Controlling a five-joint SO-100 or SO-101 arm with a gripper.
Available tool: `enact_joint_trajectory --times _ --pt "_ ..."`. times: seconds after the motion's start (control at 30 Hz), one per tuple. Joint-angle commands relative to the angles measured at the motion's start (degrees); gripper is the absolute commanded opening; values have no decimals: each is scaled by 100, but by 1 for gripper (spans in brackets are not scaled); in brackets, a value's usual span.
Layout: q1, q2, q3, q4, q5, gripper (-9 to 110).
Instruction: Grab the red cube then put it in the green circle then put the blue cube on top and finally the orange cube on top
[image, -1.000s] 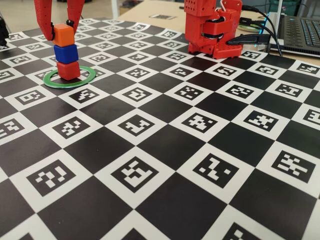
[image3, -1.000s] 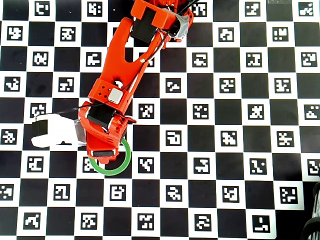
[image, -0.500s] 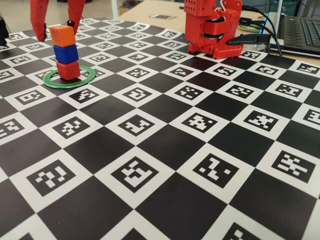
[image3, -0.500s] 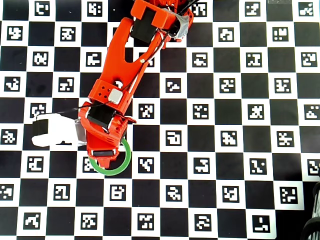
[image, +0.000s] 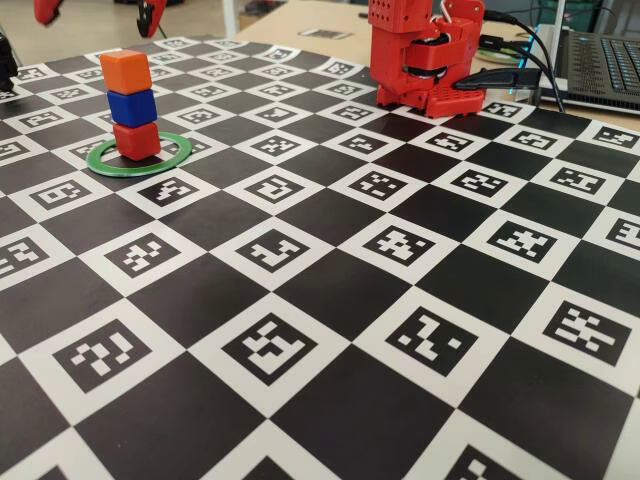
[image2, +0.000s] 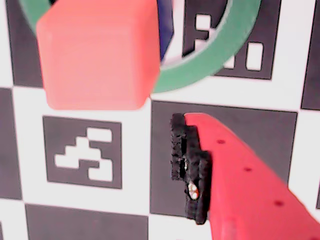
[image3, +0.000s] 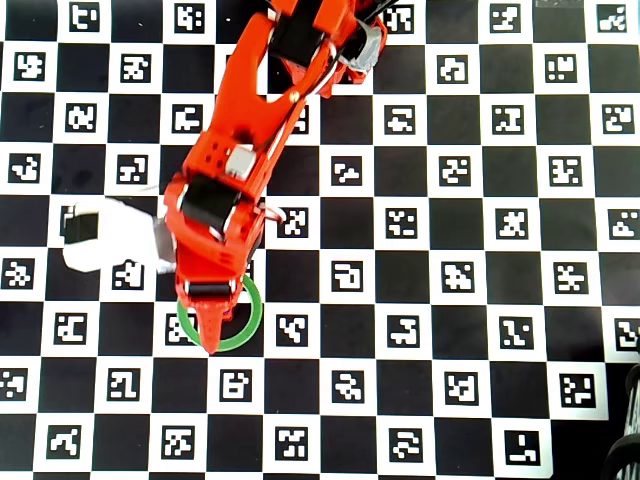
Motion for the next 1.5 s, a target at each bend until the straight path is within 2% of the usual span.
enact_joint_trajectory --times 0.0,0.3,0.47,0.7,0.93,1.47 --pt "-237 1450 642 -422 290 38" --pt "-1195 3656 3709 -2039 624 15" --pt "-1705 4737 5414 -3120 62 -6" --pt "-2232 6056 7567 -4359 -1731 -6" --pt "-2663 7805 9281 -4219 -3375 -6" --pt "-2593 10020 11083 -2856 -4421 -6"
